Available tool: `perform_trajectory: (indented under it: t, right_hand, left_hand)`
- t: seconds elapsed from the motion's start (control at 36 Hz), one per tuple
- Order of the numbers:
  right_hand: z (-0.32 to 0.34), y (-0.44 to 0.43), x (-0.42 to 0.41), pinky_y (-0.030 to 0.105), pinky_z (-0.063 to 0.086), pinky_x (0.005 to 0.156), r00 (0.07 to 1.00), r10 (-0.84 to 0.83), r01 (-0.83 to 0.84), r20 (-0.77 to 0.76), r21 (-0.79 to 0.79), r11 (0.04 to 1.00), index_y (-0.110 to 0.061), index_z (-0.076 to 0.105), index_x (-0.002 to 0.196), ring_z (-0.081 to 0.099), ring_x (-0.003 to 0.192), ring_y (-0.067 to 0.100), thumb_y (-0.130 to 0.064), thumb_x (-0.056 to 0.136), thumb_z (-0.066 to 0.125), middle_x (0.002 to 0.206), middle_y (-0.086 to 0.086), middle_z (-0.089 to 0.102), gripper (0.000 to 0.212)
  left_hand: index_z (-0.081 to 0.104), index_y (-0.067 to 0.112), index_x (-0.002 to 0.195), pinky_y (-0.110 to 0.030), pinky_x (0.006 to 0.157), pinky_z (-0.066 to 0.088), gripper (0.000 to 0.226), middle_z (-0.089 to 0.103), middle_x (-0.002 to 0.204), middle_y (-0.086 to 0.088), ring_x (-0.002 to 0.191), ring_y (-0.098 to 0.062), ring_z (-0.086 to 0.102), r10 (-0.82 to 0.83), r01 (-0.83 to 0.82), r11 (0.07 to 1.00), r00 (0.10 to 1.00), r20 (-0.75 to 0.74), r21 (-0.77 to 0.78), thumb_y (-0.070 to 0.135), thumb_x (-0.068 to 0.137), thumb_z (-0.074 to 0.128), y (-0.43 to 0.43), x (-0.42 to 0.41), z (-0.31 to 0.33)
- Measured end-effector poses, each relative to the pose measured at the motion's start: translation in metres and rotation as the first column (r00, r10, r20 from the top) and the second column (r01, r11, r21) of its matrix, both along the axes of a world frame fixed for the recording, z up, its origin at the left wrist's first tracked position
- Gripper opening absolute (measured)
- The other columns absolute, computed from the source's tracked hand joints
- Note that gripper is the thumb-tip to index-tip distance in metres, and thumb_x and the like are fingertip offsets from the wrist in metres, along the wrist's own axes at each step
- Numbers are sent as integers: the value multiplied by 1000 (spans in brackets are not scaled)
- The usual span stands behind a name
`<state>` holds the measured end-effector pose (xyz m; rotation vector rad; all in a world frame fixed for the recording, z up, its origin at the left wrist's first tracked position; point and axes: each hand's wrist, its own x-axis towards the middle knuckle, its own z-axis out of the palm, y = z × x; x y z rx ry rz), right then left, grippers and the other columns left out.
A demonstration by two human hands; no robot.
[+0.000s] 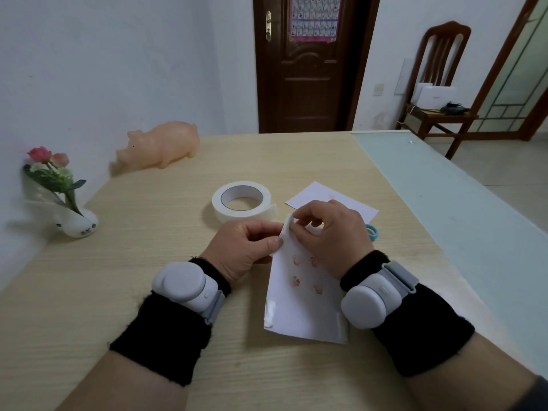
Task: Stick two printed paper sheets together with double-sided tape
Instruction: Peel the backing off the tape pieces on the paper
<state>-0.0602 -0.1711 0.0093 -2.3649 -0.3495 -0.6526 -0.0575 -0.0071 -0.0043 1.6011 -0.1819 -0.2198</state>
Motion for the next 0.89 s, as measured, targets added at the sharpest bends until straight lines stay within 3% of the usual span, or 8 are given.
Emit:
perform_trajectory:
  t: [0.44, 0.67, 0.89]
  right_hand:
    - [1, 1, -1, 28, 41, 68, 1000, 2, -2, 22, -38, 999, -12, 67, 74, 56, 75, 18, -14, 77, 71, 65, -18, 46, 5]
    - [-1, 0, 0, 25, 42, 74, 999, 10, -8, -31, 53, 999, -20, 68, 86, 54, 76, 11, -20, 78, 70, 73, -14, 61, 9]
    - [-3, 1, 0, 30, 47, 69, 999, -13, 13, 46, 5, 1000, -19, 73, 77, 60, 71, 18, -19, 76, 72, 70, -5, 68, 2]
  left_hand:
    - [76, 23, 88, -49, 89, 52, 21, 73, 93, -11, 87, -24, 69, -30, 30, 1000, 999, 26, 10, 12, 72, 67, 2, 1, -1]
    - [75, 23, 94, -58, 93, 47, 32, 73, 98, -11, 101, -35, 65, -13, 12, 1000, 999, 34, 5, 27, 62, 73, 1, 1, -3]
    - [75, 25, 96, -59, 93, 46, 36, 72, 100, -12, 103, -36, 63, -16, 16, 1000, 999, 44, -9, 29, 60, 73, 0, 1, -2]
